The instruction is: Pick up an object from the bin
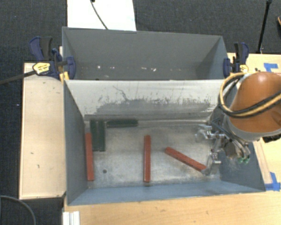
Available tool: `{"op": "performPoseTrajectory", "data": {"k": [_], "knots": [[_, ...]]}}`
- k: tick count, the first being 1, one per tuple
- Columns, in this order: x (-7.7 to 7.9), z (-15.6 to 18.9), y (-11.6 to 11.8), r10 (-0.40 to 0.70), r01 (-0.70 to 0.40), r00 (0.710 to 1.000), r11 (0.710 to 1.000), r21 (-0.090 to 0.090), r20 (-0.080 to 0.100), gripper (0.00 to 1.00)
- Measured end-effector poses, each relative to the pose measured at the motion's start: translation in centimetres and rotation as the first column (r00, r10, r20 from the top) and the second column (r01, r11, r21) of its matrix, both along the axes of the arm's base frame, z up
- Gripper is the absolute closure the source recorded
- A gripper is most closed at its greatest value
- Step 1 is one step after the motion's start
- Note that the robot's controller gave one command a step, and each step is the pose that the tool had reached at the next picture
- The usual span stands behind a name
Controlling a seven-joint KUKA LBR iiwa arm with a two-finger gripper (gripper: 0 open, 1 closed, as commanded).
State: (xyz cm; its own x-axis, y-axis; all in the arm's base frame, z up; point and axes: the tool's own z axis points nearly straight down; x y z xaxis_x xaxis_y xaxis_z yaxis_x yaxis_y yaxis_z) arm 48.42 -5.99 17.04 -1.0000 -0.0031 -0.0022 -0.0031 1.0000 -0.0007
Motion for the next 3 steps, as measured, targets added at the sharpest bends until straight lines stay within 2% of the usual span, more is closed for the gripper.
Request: {"op": "performPoseTrajectory", "data": {"k": [1,2,3], "knots": [[4.6,-10.2,0.3,-0.241,0.241,0.971,0.971,0.001,-0.005,0.0],[4.6,-10.0,0.3,-0.238,0.238,0.971,0.971,0.001,-0.002,1.0],[5.9,3.7,-0.1,-0.329,0.329,0.944,0.944,0.003,0.008,1.0]]}}
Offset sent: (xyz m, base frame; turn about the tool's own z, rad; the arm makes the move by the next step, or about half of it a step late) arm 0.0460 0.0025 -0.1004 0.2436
